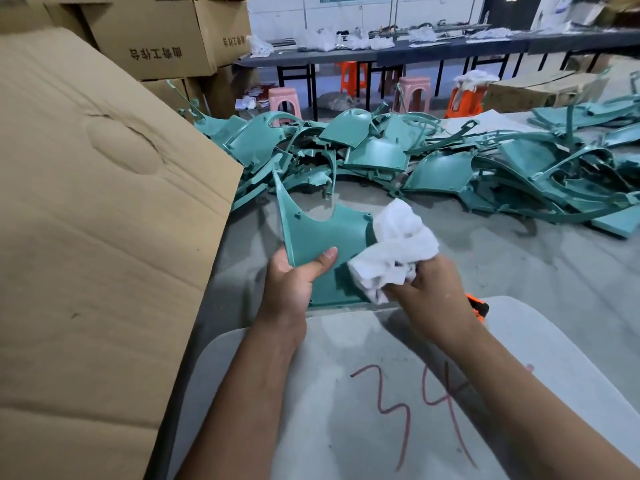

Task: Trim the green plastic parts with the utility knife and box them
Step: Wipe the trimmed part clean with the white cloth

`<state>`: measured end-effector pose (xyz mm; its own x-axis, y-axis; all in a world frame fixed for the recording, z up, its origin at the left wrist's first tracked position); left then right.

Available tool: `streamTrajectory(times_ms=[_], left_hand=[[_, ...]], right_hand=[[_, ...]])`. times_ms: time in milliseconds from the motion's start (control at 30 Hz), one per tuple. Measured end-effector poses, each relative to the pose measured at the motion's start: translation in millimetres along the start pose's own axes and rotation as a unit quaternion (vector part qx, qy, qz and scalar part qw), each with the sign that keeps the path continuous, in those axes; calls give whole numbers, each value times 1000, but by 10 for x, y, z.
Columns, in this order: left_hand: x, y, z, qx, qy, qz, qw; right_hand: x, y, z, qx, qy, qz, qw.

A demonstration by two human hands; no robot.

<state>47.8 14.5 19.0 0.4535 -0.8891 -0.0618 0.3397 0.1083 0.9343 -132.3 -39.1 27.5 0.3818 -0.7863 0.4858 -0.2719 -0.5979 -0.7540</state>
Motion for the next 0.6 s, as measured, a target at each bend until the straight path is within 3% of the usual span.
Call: streamTrajectory(times_ms=[100, 167, 200, 267, 300, 333, 467, 600], left_hand=[[-22, 6, 50, -26, -27, -25, 999], [-37, 17, 78, -45, -42, -30, 998], [-51, 22, 98, -55, -52, -32, 997], [-78, 32, 115, -84, -57, -41, 994], [-79, 38, 106, -97, -45, -37, 994], [-65, 42, 91, -104, -25, -27, 994], [-11, 27, 77, -121, 21, 13, 992], [-31, -7, 102, -120, 1, 5, 993]], right_hand=[[47, 25, -56, 23, 56, 32, 998], [26, 4, -51, 129, 86, 60, 986], [27, 15, -49, 208, 101, 118, 966], [35, 53, -55, 413, 122, 253, 866], [36, 67, -69, 478, 132, 276, 823], [40, 80, -85, 493, 139, 281, 811], [-13, 104, -13, 297, 88, 214, 926], [-16, -7, 16, 175, 75, 92, 977]])
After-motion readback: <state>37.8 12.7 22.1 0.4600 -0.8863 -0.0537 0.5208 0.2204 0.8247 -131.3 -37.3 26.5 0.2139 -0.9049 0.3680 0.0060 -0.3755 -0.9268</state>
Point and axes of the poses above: each hand's wrist, its own x-axis towards the middle knuckle, its own z-axis out of the palm, y = z × x, the point moved 2 cm from there along x, towards the middle knuckle, and after that the axes turned 1 degree about x, right-handed, at the moved point
